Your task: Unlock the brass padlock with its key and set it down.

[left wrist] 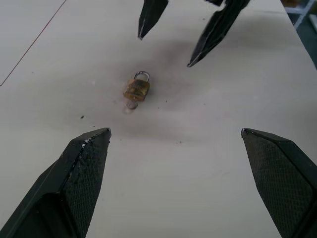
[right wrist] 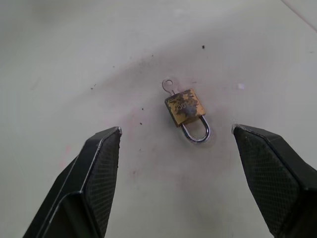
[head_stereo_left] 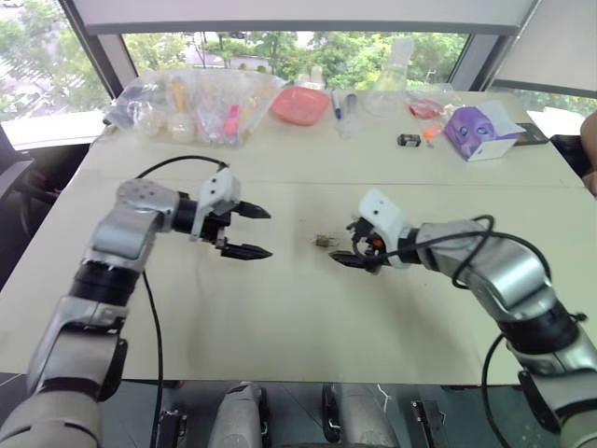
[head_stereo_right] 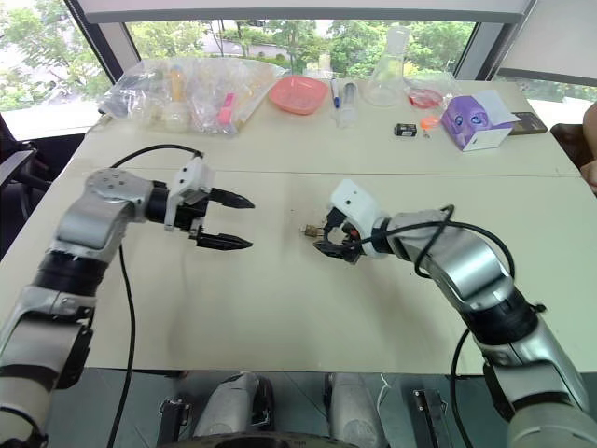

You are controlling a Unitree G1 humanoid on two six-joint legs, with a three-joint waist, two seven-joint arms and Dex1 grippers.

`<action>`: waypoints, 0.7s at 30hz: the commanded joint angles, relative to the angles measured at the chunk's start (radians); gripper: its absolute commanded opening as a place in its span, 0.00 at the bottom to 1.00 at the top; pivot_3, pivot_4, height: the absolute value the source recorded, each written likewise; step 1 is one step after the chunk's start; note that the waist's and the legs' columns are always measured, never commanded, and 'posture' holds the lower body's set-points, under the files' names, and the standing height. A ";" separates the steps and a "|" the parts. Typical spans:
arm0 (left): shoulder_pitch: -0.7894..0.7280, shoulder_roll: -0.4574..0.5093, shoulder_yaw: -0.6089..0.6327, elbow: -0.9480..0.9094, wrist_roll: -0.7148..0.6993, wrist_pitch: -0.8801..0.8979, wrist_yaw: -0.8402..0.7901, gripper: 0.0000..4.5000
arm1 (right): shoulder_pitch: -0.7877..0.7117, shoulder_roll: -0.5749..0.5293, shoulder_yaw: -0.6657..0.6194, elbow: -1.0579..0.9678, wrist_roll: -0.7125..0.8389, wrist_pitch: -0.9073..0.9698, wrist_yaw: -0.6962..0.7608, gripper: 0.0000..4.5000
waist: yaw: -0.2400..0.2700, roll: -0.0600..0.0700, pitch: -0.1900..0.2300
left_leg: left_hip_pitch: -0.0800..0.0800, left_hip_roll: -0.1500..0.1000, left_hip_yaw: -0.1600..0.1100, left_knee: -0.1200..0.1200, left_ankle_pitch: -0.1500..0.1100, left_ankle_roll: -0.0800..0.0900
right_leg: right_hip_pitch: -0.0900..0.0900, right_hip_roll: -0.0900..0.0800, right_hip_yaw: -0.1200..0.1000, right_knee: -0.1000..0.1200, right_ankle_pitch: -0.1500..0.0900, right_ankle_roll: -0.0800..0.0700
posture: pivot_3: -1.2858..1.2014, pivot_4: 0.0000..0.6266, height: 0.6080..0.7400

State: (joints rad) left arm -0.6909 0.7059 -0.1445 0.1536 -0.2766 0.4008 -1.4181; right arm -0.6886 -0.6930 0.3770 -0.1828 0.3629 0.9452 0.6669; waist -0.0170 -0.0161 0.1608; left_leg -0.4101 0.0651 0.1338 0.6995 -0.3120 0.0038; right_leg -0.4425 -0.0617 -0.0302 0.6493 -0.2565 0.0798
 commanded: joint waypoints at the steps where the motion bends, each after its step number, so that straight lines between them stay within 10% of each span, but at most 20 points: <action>1: 0.037 0.044 0.056 -0.098 -0.044 0.050 0.026 0.97 | -0.082 0.033 0.051 0.162 -0.084 -0.118 0.085 0.82 | 0.003 0.000 0.000 | 0.000 0.000 0.000 0.000 0.000 0.000 | 0.000 0.000 0.000 0.000 0.000 0.000 | 0.52 0.24 0.94; 10: 0.120 0.051 0.097 -0.207 -0.086 0.117 0.140 0.97 | -0.176 0.142 0.111 0.462 -0.216 -0.302 0.253 0.82 | 0.004 0.000 0.000 | 0.000 0.000 0.001 0.000 0.003 -0.005 | 0.000 -0.001 0.000 0.000 0.000 0.000 | 0.52 0.24 0.94; 17: 0.145 0.057 0.099 -0.230 -0.106 0.123 0.174 0.98 | -0.162 0.167 0.116 0.523 -0.288 -0.337 0.304 0.19 | 0.003 0.000 0.000 | 0.001 0.000 0.002 0.000 0.003 -0.006 | 0.001 -0.001 0.000 0.001 0.000 0.000 | 0.52 0.24 0.94; 21: 0.133 0.027 0.091 -0.192 -0.113 0.118 0.186 0.98 | -0.157 0.181 0.089 0.508 -0.332 -0.418 0.263 0.15 | 0.002 0.001 0.000 | 0.001 0.000 0.002 0.000 0.004 -0.006 | 0.001 -0.001 0.000 0.001 0.000 0.000 | 0.52 0.24 0.94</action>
State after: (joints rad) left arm -0.5445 0.7378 -0.0669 -0.0376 -0.3718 0.5228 -1.2361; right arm -0.8532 -0.5204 0.4799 0.3256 0.0620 0.5567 0.9577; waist -0.0149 -0.0155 0.1606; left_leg -0.4088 0.0650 0.1363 0.6999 -0.3084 -0.0026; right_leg -0.4412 -0.0622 -0.0303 0.6502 -0.2564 0.0799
